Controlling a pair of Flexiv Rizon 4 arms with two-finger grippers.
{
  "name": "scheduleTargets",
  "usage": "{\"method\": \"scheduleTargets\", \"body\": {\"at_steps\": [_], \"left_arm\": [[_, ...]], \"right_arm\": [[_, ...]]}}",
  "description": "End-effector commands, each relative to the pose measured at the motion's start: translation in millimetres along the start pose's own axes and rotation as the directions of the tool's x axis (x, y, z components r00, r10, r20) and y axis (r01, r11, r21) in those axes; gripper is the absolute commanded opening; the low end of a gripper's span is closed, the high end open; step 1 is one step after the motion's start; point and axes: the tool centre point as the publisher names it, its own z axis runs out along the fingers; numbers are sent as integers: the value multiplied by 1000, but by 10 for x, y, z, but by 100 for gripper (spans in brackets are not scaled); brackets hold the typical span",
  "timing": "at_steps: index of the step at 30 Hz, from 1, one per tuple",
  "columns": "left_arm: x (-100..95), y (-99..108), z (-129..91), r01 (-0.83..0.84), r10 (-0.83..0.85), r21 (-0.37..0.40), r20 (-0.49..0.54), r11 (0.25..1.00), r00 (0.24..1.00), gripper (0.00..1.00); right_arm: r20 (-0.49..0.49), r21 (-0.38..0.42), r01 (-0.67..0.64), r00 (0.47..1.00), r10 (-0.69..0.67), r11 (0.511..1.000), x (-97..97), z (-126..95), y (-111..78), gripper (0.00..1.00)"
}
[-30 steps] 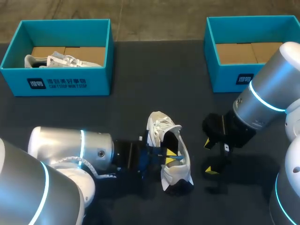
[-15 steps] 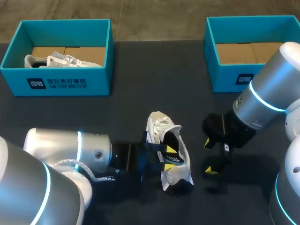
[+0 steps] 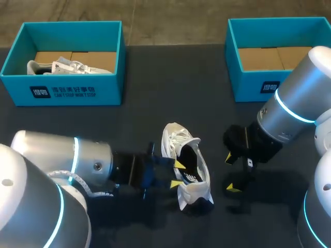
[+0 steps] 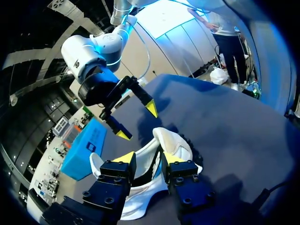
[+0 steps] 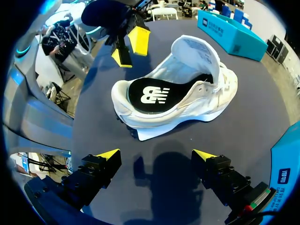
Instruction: Take the shoe out of the shoebox, open the shoe tongue, remove and reinsert the insole, then place the shoe into the shoebox
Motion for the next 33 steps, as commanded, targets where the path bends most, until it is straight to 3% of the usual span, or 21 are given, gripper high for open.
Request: {"method": "scheduleTargets", "body": {"at_steps": [1, 4, 5, 6, 15, 28, 29, 33], "left_arm": [[-83, 1, -150, 8, -8, -2, -129, 1000, 992, 35], [-102, 22, -171, -11, 9, -7, -193, 1000, 981, 20], [-106, 23, -176, -12, 11, -6, -196, 1000, 981, 7], [-124, 19, -179, -31, 28, -9, -235, 999, 972, 0], [-210, -57, -258, -152, 130, -22, -407, 988, 904, 0], [-210, -57, -258, -152, 130, -22, -407, 988, 904, 0], [-201, -41, -238, -193, 156, -50, -414, 980, 897, 0], [-184, -24, -249, -267, 222, -23, -488, 963, 844, 0]], "right_arm": [[2, 1, -1, 1000, 1, 1000, 7, 3, 1, 100], [2, 1, -1, 1000, 1, 1000, 7, 3, 1, 100], [2, 1, -1, 1000, 1, 1000, 7, 3, 1, 100], [2, 1, -1, 1000, 1, 1000, 7, 3, 1, 100], [2, 1, -1, 1000, 1, 1000, 7, 3, 1, 100], [2, 1, -1, 1000, 1, 1000, 7, 3, 1, 100], [2, 1, -1, 1000, 1, 1000, 7, 3, 1, 100], [4, 2, 1, 1000, -1, 1000, -1, -65, -87, 100]]}}
